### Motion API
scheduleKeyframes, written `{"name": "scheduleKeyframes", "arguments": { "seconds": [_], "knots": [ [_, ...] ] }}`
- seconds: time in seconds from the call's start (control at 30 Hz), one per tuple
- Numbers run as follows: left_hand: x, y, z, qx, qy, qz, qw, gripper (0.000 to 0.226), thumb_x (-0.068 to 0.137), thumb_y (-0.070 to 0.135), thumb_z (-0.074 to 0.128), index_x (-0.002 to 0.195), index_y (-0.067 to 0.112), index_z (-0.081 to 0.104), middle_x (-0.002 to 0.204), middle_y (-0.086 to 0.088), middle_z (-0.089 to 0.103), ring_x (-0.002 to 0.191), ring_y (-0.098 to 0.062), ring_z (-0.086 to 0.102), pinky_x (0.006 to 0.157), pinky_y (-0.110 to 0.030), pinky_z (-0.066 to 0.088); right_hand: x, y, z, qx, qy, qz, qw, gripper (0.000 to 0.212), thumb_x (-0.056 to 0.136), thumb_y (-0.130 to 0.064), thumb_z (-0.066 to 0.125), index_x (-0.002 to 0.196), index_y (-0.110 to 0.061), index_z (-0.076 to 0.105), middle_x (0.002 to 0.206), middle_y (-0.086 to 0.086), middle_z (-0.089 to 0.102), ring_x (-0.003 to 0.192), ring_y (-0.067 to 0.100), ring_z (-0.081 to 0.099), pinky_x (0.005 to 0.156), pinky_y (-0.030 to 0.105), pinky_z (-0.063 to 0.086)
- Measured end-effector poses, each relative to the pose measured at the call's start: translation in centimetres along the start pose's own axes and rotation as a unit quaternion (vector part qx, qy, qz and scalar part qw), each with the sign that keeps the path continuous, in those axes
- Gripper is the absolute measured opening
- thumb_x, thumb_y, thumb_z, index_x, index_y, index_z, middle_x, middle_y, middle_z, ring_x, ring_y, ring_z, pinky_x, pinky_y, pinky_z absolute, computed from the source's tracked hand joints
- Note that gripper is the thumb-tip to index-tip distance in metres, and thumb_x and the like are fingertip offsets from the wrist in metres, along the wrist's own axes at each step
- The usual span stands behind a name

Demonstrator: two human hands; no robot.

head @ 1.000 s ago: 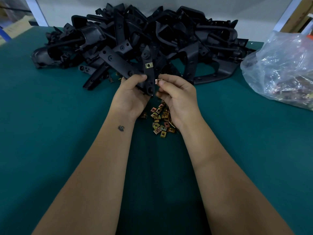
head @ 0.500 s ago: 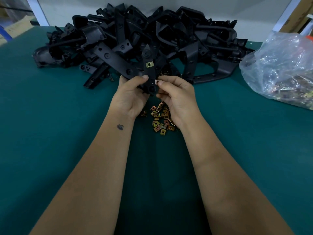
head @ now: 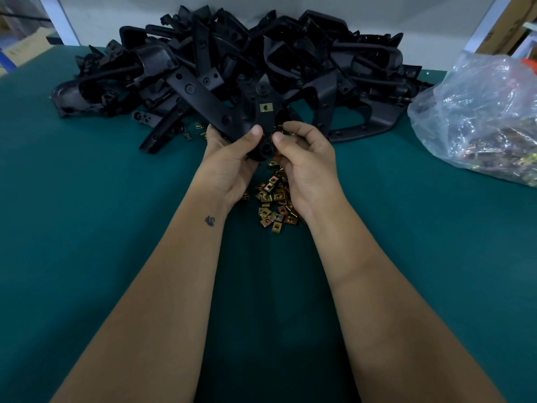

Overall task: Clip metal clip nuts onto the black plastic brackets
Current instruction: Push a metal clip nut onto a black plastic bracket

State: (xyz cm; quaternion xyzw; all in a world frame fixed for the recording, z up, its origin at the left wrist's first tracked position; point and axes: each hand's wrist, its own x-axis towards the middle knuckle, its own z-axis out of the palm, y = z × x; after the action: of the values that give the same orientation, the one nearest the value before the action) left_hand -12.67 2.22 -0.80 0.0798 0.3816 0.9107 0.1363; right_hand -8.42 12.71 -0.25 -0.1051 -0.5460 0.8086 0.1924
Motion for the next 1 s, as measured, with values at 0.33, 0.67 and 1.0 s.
{"name": "scheduleKeyframes", "arguments": {
  "seconds": [0.33,0.67,1.0],
  "knots": [
    [-0.1,-0.4,0.1,0.035,-0.005,0.001,0.999,0.044,0.095,-0.007,0.053,0.129,0.015,0.035,0.145,-0.021,0.05,0.129,-0.035,0.054,0.105,-0.046,0.049,0.1,0.0,0.1,0.016,0.009,0.014,1.0,0.022,0.085,0.008,0.066,0.087,-0.011,0.057,0.068,-0.003,0.058,0.072,0.01,0.056,0.078,0.025,0.049],
    [-0.1,-0.6,0.1,0.096,-0.004,0.034,0.995,0.066,0.093,-0.008,0.058,0.146,0.012,0.023,0.143,-0.013,0.052,0.124,-0.022,0.057,0.102,-0.034,0.051,-0.2,0.2,0.5,-0.008,0.046,0.005,0.999,0.025,0.084,0.007,0.067,0.083,-0.014,0.054,0.06,-0.01,0.056,0.062,0.002,0.056,0.07,0.019,0.048],
    [0.0,-0.5,-0.1,0.068,-0.03,0.04,0.996,0.059,0.094,-0.008,0.056,0.141,0.015,0.027,0.136,-0.012,0.054,0.128,-0.029,0.055,0.105,-0.041,0.049,-0.2,-0.8,0.5,0.021,0.007,0.021,1.0,0.027,0.085,0.009,0.065,0.083,-0.014,0.051,0.063,-0.005,0.056,0.068,0.007,0.057,0.077,0.024,0.048]
  ]
}}
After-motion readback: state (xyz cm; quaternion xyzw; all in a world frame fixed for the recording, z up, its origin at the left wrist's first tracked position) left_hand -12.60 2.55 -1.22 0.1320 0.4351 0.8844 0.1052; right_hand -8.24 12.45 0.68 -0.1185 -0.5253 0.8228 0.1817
